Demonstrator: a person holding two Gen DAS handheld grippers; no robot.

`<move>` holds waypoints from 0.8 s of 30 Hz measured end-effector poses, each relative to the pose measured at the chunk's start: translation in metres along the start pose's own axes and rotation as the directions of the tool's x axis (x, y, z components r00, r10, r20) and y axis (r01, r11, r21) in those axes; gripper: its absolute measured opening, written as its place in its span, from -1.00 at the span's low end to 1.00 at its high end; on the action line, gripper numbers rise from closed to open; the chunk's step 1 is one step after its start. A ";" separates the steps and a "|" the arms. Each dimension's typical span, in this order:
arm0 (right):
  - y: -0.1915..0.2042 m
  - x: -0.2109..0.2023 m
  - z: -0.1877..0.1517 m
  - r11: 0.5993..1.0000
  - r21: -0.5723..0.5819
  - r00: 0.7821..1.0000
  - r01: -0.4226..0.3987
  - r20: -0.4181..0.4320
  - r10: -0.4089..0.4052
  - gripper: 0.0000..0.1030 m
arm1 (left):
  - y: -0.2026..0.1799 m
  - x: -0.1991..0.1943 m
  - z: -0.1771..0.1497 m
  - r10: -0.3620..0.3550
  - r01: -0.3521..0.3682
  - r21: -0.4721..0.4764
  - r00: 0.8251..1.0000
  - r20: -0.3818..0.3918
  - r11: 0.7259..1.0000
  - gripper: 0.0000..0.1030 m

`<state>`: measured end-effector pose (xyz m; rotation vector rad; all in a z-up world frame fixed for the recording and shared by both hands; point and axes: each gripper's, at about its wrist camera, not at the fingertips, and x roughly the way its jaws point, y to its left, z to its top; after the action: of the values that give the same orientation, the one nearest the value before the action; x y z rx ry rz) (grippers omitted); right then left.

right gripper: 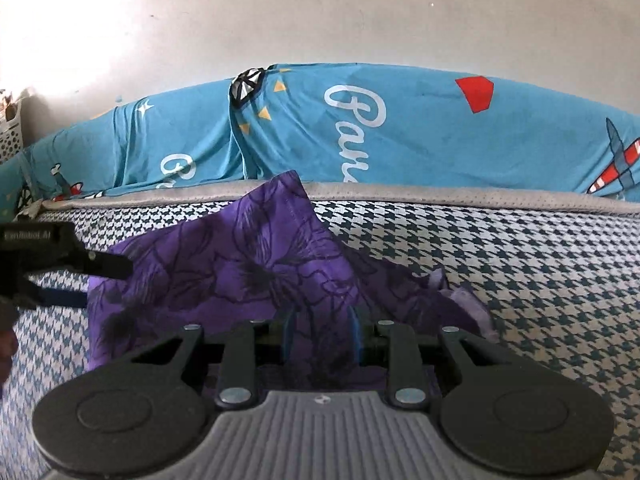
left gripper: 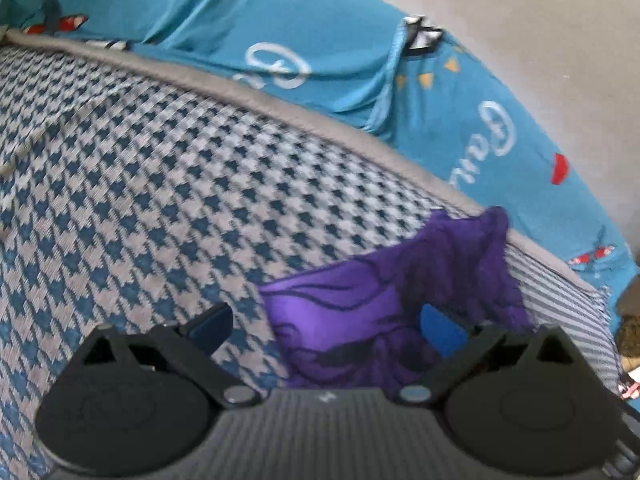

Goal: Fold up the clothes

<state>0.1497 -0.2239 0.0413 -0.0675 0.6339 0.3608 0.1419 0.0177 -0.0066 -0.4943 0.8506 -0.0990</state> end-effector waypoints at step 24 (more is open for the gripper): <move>0.004 0.051 0.009 0.978 0.091 0.979 0.185 -0.100 -0.176 -0.32 | -0.006 0.026 0.005 0.073 -0.071 0.055 0.997 -0.028 0.996 1.00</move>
<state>0.1916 -0.2032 0.0187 -0.0463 0.7299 0.1500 0.1636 0.0070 -0.0186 -0.4119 0.8916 -0.0630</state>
